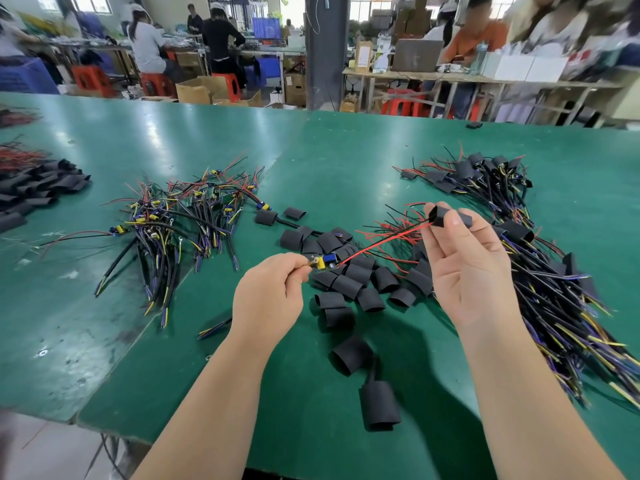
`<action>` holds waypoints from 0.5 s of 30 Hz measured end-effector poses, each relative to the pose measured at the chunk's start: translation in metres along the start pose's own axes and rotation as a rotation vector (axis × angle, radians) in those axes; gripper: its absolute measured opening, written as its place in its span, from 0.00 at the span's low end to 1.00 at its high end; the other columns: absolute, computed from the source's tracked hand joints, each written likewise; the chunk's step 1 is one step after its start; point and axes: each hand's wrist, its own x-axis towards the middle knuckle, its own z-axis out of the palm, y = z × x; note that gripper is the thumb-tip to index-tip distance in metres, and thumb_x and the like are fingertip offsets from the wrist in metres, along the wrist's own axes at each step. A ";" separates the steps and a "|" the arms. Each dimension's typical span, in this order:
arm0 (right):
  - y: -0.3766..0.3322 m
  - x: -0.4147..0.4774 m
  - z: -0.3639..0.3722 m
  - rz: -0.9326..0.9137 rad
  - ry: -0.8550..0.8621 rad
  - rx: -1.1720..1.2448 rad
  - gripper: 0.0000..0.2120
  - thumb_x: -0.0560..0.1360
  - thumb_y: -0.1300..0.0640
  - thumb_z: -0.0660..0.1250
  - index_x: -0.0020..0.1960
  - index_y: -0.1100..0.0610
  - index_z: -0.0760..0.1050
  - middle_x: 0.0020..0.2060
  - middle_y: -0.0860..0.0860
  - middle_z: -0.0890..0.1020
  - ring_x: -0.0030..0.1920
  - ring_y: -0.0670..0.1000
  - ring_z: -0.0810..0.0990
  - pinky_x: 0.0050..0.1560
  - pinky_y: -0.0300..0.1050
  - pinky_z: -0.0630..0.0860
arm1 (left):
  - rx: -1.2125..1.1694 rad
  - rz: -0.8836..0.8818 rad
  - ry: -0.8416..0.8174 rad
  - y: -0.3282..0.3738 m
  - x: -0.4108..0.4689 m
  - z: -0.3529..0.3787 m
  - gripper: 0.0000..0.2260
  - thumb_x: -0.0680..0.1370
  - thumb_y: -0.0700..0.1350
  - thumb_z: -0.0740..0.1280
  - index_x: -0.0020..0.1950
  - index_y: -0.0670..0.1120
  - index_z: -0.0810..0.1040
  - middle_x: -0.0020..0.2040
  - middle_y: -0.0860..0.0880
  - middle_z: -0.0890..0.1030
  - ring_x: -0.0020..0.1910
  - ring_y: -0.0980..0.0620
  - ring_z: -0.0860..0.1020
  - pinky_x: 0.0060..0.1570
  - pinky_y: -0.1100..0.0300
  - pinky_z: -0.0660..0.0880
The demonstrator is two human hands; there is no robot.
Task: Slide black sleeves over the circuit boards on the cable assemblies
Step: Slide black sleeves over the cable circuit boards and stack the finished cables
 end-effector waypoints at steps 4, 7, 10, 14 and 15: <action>0.001 -0.001 0.000 -0.001 -0.093 -0.026 0.09 0.68 0.64 0.67 0.41 0.52 0.82 0.45 0.51 0.84 0.53 0.50 0.83 0.54 0.42 0.79 | 0.020 0.017 -0.009 0.000 -0.001 0.000 0.05 0.75 0.37 0.69 0.44 0.45 0.82 0.36 0.54 0.80 0.33 0.53 0.72 0.34 0.59 0.70; 0.001 0.000 0.000 -0.019 -0.120 -0.050 0.12 0.68 0.67 0.66 0.49 0.56 0.77 0.45 0.51 0.84 0.51 0.50 0.83 0.54 0.42 0.79 | 0.030 0.028 -0.038 0.000 -0.001 0.000 0.05 0.76 0.37 0.69 0.44 0.46 0.82 0.37 0.54 0.81 0.34 0.52 0.74 0.34 0.58 0.72; 0.009 0.001 0.002 -0.061 -0.082 -0.215 0.19 0.67 0.72 0.67 0.54 0.57 0.75 0.35 0.48 0.83 0.50 0.52 0.83 0.56 0.46 0.77 | 0.035 0.054 -0.069 0.002 -0.002 0.002 0.06 0.76 0.37 0.68 0.43 0.47 0.81 0.36 0.55 0.80 0.32 0.55 0.70 0.32 0.64 0.67; 0.025 -0.005 0.007 0.093 -0.157 -0.243 0.23 0.61 0.67 0.71 0.54 0.58 0.73 0.40 0.53 0.85 0.54 0.59 0.81 0.53 0.46 0.78 | -0.021 0.070 -0.061 0.007 -0.004 0.004 0.05 0.75 0.37 0.69 0.43 0.46 0.81 0.36 0.56 0.79 0.33 0.60 0.69 0.33 0.73 0.63; 0.028 -0.008 0.007 0.123 -0.194 -0.268 0.21 0.60 0.66 0.72 0.53 0.59 0.74 0.43 0.54 0.85 0.53 0.60 0.80 0.52 0.45 0.79 | -0.044 0.081 -0.053 0.009 -0.005 0.005 0.04 0.75 0.38 0.69 0.43 0.46 0.81 0.36 0.56 0.79 0.34 0.61 0.69 0.34 0.74 0.64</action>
